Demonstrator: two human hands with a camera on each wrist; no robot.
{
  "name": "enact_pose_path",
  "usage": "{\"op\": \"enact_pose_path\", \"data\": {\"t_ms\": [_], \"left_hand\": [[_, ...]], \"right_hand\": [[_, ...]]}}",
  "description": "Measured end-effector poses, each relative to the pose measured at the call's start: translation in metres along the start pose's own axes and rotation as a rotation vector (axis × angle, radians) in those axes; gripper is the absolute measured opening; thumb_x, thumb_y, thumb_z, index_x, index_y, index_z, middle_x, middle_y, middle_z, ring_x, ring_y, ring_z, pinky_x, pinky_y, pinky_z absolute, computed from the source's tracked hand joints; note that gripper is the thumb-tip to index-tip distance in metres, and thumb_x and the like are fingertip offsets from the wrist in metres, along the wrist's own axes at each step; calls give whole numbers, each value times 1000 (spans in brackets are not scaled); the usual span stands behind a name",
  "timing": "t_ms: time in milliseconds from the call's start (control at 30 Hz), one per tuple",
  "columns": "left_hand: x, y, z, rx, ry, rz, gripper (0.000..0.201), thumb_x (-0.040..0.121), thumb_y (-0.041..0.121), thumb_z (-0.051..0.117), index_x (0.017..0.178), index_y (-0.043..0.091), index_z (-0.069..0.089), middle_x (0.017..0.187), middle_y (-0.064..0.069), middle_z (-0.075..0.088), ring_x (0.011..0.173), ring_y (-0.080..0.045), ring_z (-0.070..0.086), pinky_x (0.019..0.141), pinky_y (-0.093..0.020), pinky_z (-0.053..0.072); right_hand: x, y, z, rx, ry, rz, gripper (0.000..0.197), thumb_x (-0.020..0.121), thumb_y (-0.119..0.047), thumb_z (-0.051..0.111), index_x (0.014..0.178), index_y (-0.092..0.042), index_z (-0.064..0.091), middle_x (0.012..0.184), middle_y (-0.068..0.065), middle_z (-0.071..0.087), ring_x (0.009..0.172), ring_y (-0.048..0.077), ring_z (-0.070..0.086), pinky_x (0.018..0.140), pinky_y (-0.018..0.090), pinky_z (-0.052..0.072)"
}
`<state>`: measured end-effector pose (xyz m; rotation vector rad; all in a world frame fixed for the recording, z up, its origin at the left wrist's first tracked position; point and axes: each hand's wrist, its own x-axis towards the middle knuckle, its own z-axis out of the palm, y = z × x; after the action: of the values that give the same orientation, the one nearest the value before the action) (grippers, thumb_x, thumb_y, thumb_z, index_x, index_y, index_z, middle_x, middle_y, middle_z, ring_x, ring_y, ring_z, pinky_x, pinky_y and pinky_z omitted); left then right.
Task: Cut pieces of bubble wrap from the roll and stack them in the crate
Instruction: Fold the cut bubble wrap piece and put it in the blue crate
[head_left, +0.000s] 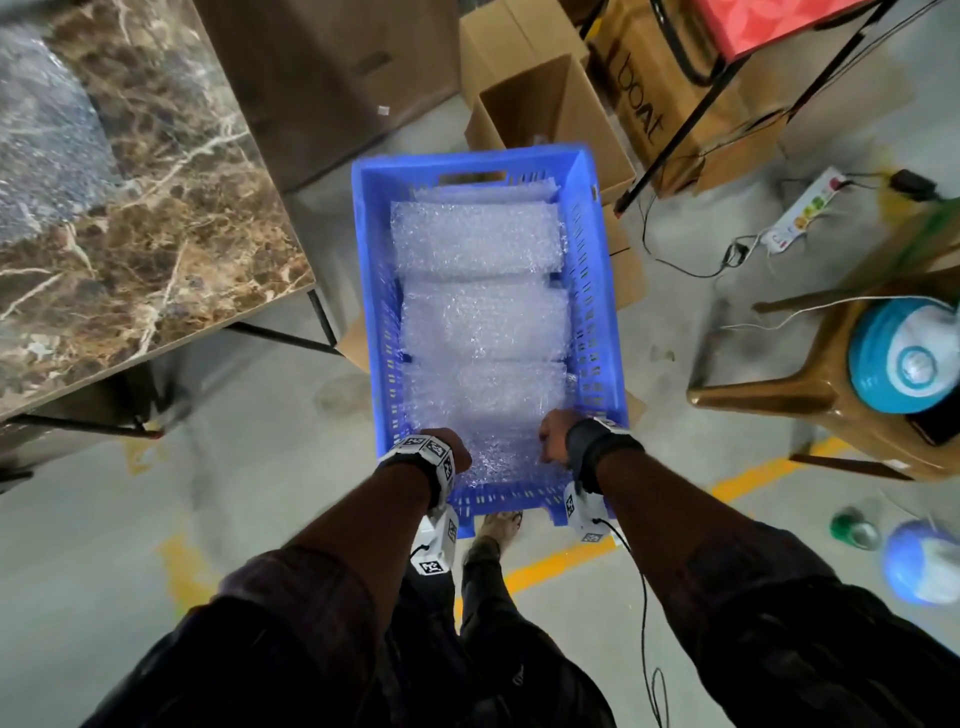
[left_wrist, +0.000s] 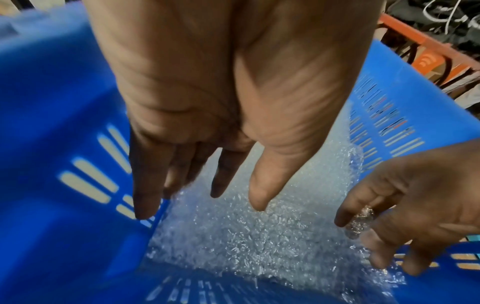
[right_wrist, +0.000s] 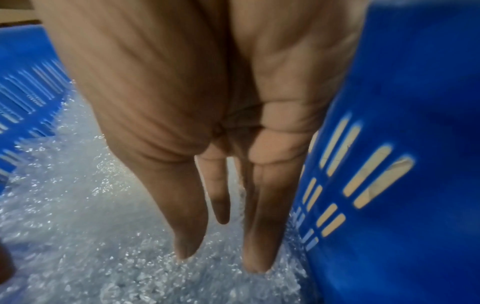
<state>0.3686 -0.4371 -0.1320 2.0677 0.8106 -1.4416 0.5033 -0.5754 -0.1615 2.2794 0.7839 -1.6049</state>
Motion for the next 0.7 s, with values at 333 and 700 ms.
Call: {"op": "enact_pose_path", "data": {"t_ms": [333, 700], "left_hand": [[5, -9, -7, 109, 29, -9, 45, 92, 33, 57, 127, 5, 59, 132, -15, 60, 124, -30, 55, 96, -32, 45], [-1, -5, -48, 175, -23, 161, 28, 93, 20, 55, 113, 7, 70, 113, -14, 70, 104, -30, 67, 81, -31, 53]], "right_hand": [[2, -2, -7, -63, -33, 0, 55, 84, -44, 65, 124, -7, 64, 128, 15, 63, 114, 30, 62, 94, 31, 48], [-5, -39, -24, -114, -127, -173, 36, 93, -41, 59, 111, -11, 68, 100, 9, 62, 87, 25, 56, 81, 28, 43]]}}
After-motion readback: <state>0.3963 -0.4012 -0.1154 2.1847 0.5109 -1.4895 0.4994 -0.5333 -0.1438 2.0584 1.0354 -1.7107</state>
